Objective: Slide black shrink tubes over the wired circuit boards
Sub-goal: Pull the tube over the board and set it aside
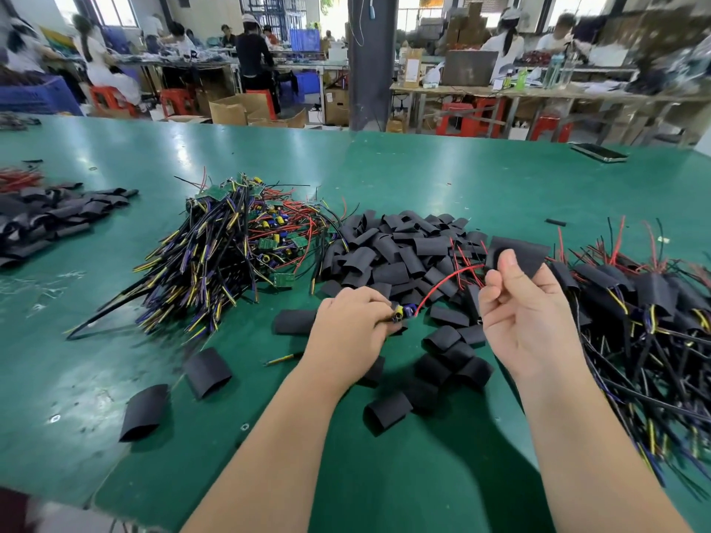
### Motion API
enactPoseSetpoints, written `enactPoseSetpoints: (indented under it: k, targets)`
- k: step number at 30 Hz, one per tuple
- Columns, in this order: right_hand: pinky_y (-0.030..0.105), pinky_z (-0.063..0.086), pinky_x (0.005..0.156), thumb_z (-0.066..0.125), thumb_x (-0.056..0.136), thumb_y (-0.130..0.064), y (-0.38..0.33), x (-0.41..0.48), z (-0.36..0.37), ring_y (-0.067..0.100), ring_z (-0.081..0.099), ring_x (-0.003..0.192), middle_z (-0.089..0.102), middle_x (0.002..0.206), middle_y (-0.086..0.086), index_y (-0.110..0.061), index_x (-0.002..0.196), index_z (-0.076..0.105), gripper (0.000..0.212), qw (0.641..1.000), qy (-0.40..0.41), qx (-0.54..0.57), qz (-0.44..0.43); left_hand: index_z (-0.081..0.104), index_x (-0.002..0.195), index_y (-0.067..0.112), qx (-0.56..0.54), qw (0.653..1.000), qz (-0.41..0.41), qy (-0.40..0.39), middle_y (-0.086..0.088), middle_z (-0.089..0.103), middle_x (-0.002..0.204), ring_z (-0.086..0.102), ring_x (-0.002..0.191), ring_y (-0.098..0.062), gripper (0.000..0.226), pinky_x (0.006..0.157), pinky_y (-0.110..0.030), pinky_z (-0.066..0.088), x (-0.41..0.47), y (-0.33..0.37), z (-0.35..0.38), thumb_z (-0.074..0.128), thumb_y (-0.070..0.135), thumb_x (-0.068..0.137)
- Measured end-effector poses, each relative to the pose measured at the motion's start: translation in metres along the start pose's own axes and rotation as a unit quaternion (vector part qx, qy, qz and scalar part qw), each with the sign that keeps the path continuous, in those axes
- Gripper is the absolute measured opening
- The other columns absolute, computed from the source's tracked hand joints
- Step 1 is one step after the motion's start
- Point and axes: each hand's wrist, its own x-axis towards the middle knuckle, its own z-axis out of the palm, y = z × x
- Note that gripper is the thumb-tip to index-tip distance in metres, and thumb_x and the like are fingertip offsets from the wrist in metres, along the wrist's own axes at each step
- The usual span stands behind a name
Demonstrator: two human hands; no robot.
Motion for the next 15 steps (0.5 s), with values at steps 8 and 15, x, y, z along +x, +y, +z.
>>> enactPoseSetpoints:
  k: [8,15]
  targets:
    - [0.014,0.044,0.049,0.067,0.075,-0.015,-0.011,0.005,-0.005,0.008,0.049,0.054,0.044,0.065,-0.002,-0.013,0.079,0.044,0.023,0.990,0.037,0.133,0.019,0.068,0.105,0.013,-0.180,0.983,-0.016,0.022,0.005,0.057,0.077,0.046,0.072,0.000,0.024,0.068,-0.018,0.032,-0.005,-0.004,-0.014,0.046,0.006,0.099]
    - [0.013,0.044,0.055,0.061,0.077,-0.018,-0.010,0.006,-0.009,0.007,0.046,0.064,0.066,0.094,0.001,-0.013,0.090,0.051,0.017,0.996,-0.020,0.076,0.035,0.067,0.119,0.022,-0.282,0.956,-0.042,0.061,0.018,0.068,0.083,0.048,0.060,0.004,0.028,0.061,-0.006,0.036,-0.005,-0.003,-0.013,0.056,0.011,0.095]
